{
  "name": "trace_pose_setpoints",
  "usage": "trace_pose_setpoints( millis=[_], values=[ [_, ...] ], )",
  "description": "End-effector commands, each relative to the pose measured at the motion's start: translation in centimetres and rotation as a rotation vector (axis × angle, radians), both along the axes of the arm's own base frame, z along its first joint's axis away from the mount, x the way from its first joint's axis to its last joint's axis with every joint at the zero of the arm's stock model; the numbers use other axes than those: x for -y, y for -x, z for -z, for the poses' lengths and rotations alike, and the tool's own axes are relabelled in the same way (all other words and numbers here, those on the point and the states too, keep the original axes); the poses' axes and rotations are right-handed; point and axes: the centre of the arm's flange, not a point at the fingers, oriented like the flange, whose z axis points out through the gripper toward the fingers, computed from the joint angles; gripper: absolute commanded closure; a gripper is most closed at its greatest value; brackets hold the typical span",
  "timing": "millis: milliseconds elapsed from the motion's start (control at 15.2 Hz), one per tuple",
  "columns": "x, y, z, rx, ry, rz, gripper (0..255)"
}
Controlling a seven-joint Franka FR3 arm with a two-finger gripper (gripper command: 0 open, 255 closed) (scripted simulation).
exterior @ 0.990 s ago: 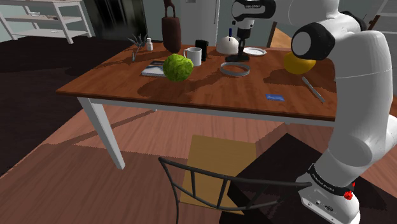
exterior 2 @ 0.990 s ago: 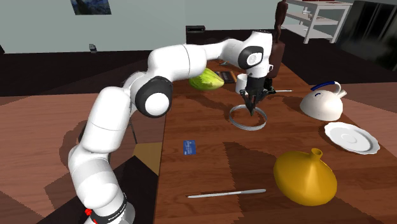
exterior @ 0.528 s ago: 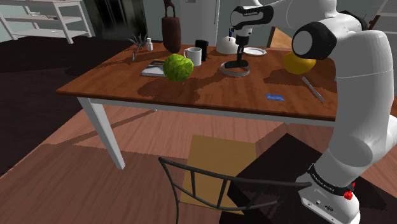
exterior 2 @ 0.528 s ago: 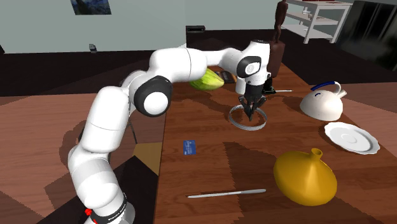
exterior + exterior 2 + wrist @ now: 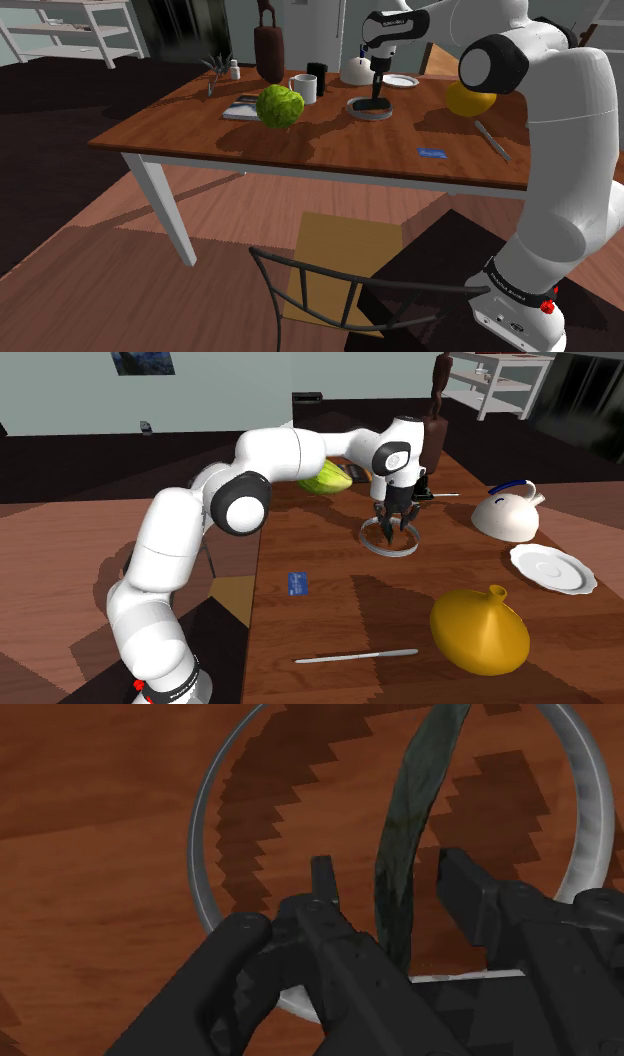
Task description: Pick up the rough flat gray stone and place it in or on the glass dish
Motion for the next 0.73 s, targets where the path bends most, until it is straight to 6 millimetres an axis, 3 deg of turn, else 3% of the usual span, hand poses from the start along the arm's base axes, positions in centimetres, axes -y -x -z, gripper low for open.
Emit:
trace_pose_setpoints(
  millis=[0,264,528,660],
  values=[
    [0.0,0.0,0.0,0.000,0.000,0.000,0],
    [0.0,0.0,0.0,0.000,0.000,0.000,0],
    [-0.3,0.2,-5.0,0.000,0.000,0.000,0],
    [-0.3,0.2,-5.0,0.000,0.000,0.000,0]
  ],
)
